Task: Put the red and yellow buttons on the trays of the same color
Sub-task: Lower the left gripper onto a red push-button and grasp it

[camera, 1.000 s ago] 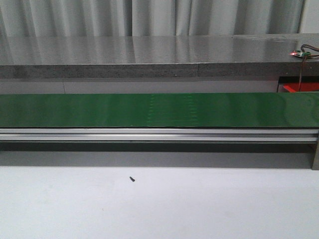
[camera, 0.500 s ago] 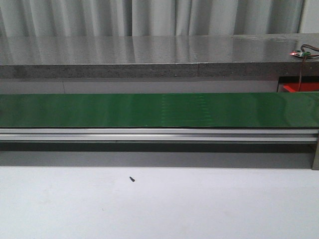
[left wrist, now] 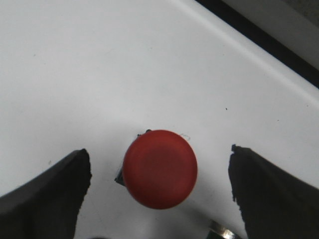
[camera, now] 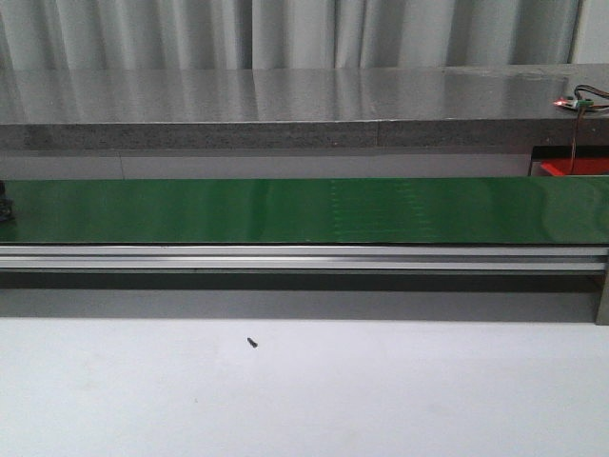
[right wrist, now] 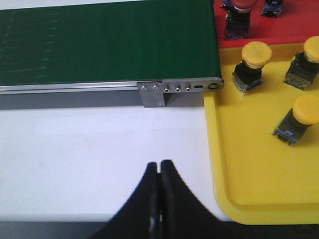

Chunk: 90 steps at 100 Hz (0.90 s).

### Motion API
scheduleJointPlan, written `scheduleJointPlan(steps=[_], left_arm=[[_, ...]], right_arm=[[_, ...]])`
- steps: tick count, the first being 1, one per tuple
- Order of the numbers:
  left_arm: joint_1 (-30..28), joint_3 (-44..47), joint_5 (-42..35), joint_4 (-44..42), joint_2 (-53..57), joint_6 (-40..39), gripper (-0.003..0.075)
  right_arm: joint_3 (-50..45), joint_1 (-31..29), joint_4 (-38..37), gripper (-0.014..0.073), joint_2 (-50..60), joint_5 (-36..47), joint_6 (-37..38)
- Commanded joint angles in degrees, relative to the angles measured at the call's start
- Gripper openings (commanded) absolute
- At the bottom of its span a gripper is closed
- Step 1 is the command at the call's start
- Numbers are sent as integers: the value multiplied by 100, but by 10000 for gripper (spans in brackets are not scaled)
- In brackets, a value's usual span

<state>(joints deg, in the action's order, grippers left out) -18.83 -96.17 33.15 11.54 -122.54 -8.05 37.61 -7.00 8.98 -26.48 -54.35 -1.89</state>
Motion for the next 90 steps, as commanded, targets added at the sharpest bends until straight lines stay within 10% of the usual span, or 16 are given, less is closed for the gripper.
scheduleJointPlan(steps=[1, 21, 52, 90], left_arm=[[-14, -188, -322, 92, 262, -50, 546], [-14, -188, -390, 92, 209, -50, 524], [-14, -188, -470, 92, 209, -50, 214], [-14, -188, -295, -114, 652, -13, 200]], right_arm=[[134, -11, 53, -66, -31, 321, -59], [134, -11, 53, -66, -31, 321, -59], [134, -11, 53, -66, -31, 321, -59], [134, -11, 53, -66, -31, 321, -59]])
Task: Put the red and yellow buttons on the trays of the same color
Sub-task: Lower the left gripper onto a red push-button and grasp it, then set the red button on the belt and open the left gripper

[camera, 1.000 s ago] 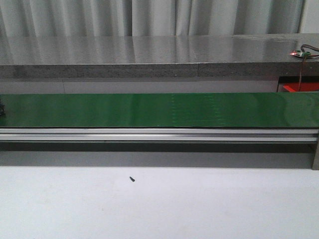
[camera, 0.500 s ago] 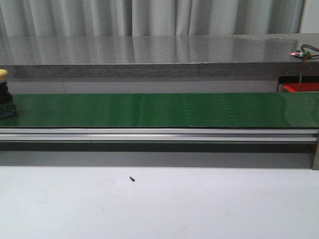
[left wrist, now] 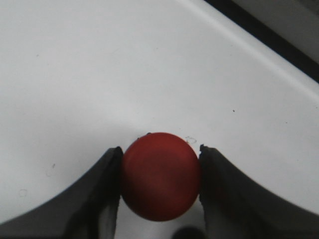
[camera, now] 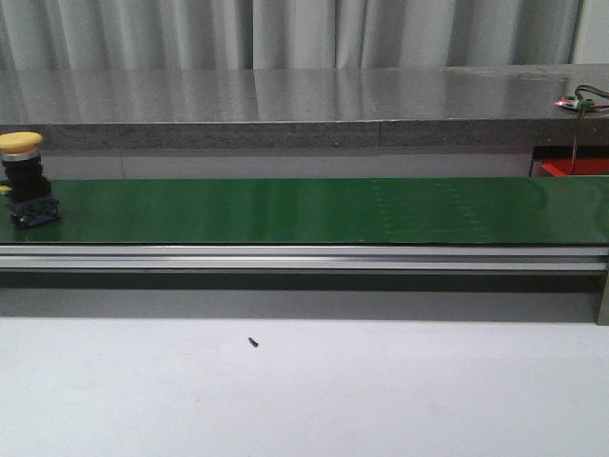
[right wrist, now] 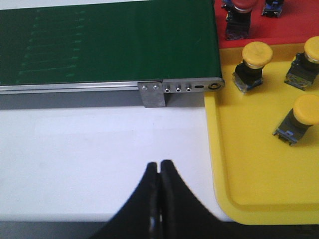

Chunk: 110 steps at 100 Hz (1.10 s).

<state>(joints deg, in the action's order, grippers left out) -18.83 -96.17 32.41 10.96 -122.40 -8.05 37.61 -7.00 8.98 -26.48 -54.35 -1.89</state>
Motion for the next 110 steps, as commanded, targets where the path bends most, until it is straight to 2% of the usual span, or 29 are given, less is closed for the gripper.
scheduleJointPlan(steps=[1, 24, 64, 110], left_arm=[[-14, -188, -208, -56, 668, -13, 200], [-14, -188, 110, -247, 1211, -4, 200], [80, -136, 1346, -341, 2058, 459, 200], [586, 1155, 1071, -260, 2572, 738, 200]], right_arm=[[134, -11, 53, -66, -31, 321, -59], [134, -11, 53, -66, -31, 321, -59], [134, -11, 53, -66, -31, 321, -59], [134, -11, 53, -66, -31, 321, -59]])
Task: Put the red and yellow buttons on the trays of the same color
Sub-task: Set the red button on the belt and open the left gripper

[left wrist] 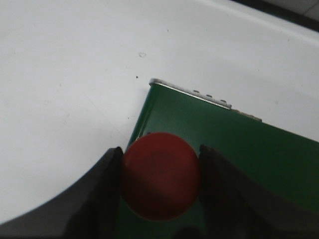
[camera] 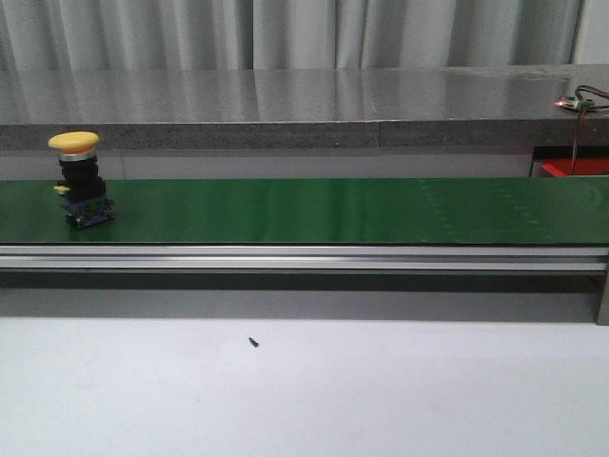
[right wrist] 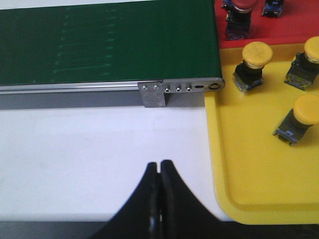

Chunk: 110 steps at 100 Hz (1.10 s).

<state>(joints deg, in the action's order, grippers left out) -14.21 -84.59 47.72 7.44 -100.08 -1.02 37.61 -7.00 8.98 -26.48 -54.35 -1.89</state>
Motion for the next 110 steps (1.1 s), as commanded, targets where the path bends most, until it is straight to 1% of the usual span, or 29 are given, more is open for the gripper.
scheduleJointPlan(steps=[1, 17, 30, 36, 43, 55, 60, 65, 86, 94, 99, 106, 110], left_arm=[[140, 27, -499, 92, 340, 35, 200], [231, 342, -963, 119, 292, 47, 200], [231, 452, -1025, 189, 292, 102, 202], [231, 452, -1002, 189, 292, 188, 223], [231, 452, -990, 189, 292, 215, 298], [231, 452, -950, 290, 292, 314, 495], [231, 452, -934, 307, 314, 313, 548], [231, 452, -931, 307, 354, 313, 570], [231, 452, -827, 307, 791, 326, 567], [231, 452, -688, 307, 1034, 350, 566], [231, 452, -541, 307, 1235, 351, 553], [242, 452, -277, 363, 1489, 561, 472], [284, 452, -110, 371, 1612, 755, 392]], right_arm=[[134, -11, 53, -66, -31, 321, -59], [134, -11, 53, -66, -31, 321, -59], [134, -11, 53, -66, -31, 321, -59], [134, -11, 53, -66, -31, 321, -59], [134, -11, 53, -66, -31, 321, -59], [134, -11, 53, -66, -31, 321, -59], [134, -11, 53, -66, -31, 321, -59], [134, -11, 53, -66, -31, 321, -59], [134, -11, 53, -66, -31, 321, -59], [134, -11, 53, -66, -31, 321, -59], [134, -11, 53, -66, -31, 321, -59], [134, -11, 53, -66, -31, 321, -59], [134, -11, 53, -66, -31, 321, -59]])
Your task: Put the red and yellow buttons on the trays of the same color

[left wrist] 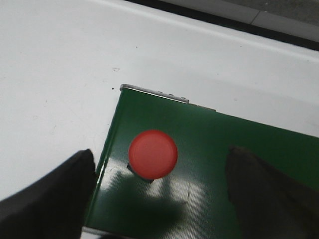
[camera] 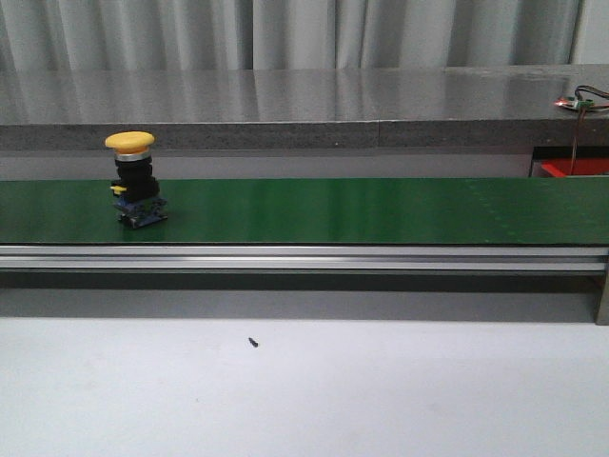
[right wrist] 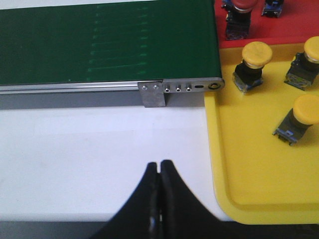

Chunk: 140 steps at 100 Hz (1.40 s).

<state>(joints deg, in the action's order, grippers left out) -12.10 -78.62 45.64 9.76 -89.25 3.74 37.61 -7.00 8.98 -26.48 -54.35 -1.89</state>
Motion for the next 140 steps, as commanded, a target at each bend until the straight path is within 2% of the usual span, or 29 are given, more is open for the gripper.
scheduleJointPlan(steps=[1, 3, 10, 18, 43, 60, 85, 105, 123, 140], left_arm=[[96, -145, 127, 139, 575, 300, 361], [123, -145, 205, 139, 645, 333, 328], [241, -145, 468, 139, 865, 412, 141], [422, -80, 514, 139, 1116, 508, -22], [1191, 509, 563, 102, 1745, 618, -20], [1481, 1167, 589, 90, 2156, 631, -20], [1514, 2467, 529, 74, 3115, 641, -20], [1514, 3480, 112, 130, 4152, 630, -20], [1514, 3839, -59, 130, 4893, 619, -20], [1514, 3853, -32, 130, 5086, 619, -20]], right_arm=[[134, -11, 53, -66, -31, 321, -59], [134, -11, 53, -66, -31, 321, -59], [134, -11, 53, -66, -31, 321, -59], [134, -11, 53, -66, -31, 321, -59], [134, -11, 53, -66, -31, 321, -59], [134, -11, 53, -66, -31, 321, -59], [134, -11, 53, -66, -31, 321, -59], [134, -11, 53, -66, -31, 321, -59], [134, -11, 53, -66, -31, 321, -59], [134, -11, 53, -66, -31, 321, -59]])
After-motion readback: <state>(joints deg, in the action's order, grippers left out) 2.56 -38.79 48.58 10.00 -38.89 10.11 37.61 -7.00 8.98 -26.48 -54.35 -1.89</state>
